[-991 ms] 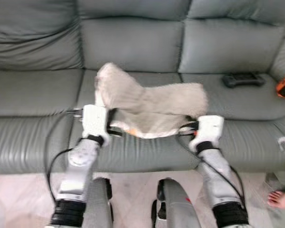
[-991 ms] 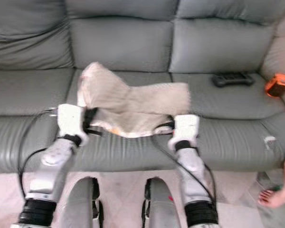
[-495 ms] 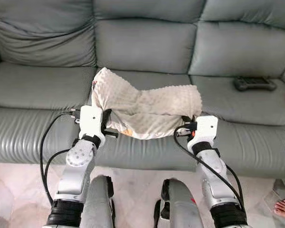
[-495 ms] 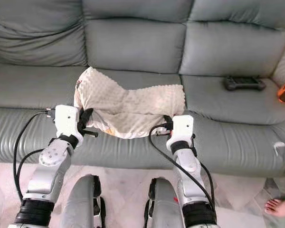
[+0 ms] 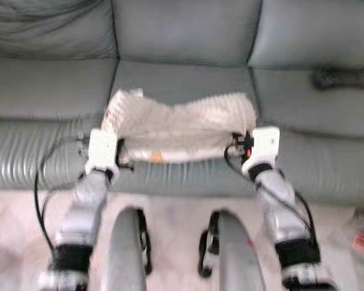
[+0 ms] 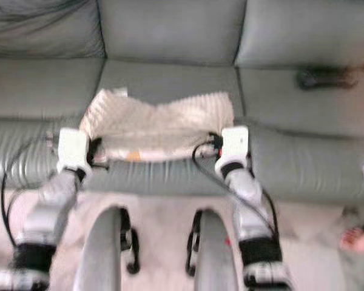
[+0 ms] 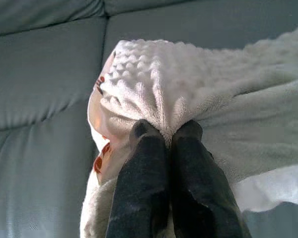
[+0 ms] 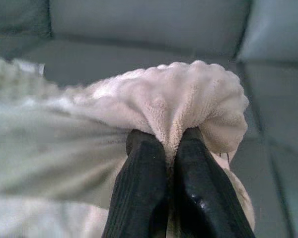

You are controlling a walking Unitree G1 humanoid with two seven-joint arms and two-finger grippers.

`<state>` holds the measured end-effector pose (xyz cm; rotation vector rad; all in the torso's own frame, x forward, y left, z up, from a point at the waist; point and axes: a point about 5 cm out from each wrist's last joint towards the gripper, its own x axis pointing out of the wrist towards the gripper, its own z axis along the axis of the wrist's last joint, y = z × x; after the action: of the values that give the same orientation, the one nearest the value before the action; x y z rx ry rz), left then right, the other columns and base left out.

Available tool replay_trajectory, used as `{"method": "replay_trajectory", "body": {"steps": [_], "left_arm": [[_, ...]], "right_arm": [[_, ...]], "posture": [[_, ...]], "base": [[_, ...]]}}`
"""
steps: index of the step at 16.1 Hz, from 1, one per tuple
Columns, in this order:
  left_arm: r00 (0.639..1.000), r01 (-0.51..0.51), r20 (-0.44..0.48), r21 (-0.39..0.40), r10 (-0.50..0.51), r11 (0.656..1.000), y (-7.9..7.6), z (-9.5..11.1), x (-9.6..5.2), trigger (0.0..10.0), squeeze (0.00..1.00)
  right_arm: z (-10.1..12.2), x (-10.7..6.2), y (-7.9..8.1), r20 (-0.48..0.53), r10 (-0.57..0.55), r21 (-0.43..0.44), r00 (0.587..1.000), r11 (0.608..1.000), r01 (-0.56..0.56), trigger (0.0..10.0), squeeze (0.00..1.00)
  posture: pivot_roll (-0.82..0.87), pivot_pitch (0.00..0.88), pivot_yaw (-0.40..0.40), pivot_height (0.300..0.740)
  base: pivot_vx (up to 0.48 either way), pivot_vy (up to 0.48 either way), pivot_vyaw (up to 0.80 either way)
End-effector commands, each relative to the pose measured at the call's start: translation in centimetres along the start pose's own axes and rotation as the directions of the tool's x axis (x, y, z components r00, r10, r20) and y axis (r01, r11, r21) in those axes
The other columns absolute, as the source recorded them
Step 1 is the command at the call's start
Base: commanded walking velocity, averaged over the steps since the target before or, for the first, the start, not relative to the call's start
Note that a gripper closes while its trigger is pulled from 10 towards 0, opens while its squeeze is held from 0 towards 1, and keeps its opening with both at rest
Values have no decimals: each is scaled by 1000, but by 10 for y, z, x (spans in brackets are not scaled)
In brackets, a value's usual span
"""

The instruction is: Move the pillow to the sofa

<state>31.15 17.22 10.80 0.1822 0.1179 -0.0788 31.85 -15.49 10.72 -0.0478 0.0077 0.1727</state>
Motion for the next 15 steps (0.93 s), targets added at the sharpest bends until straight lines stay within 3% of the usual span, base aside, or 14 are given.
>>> {"method": "replay_trajectory", "body": {"steps": [1, 2, 4, 7, 10, 13, 14, 15], "left_arm": [[997, -62, -36, 7, 63, 998, 15, -7, -2, 10000, 0], [996, -87, -33, 0, 87, 996, 21, -1, 5, 10000, 0], [994, -109, -4, -4, 109, 994, 24, 12, 17, 10000, 0], [989, -144, -28, -43, 143, 989, 21, 14, 24, 10000, 0], [994, -94, -58, -50, 91, 994, 7, 9, 25, 10000, 0], [994, -67, -86, -49, 63, 997, 4, 3, 23, 10000, 0], [993, -1, -115, -44, -4, 999, -2, -5, 21, 10000, 278], [993, 20, -115, -36, -24, 999, -3, -6, 21, 10000, 1000]], "right_arm": [[-8, -4, -14, -41, -50, 16, 998, 999, 50, 10000, 0], [-8, 3, -19, -61, -31, 29, 998, 999, 33, 10000, 0], [5, 14, -41, -48, -116, 8, 992, 993, 116, 10000, 0], [5, 13, -49, -62, -158, -1, 986, 987, 158, 10000, 0], [3, 12, -46, -63, -174, -14, 983, 985, 174, 10000, 0], [0, 11, -45, -63, -172, -18, 983, 985, 171, 10000, 0], [-5, 8, -43, -75, -176, -5, 981, 984, 177, 10000, 1000], [-6, 8, -41, -75, -175, 6, 982, 984, 176, 10000, 1000]], "posture": [[26, 456, 8, 641], [28, 474, 17, 641], [33, 521, 28, 641], [21, 528, 25, 641], [14, 526, 24, 641], [18, 517, 17, 641], [18, 513, 12, 641], [17, 510, 11, 641]], "base": [[0, 0, 0], [0, 0, 0], [0, 0, 0], [0, 0, 0], [0, 0, 0], [0, 0, 0], [0, 0, 0], [0, 0, 0]]}}
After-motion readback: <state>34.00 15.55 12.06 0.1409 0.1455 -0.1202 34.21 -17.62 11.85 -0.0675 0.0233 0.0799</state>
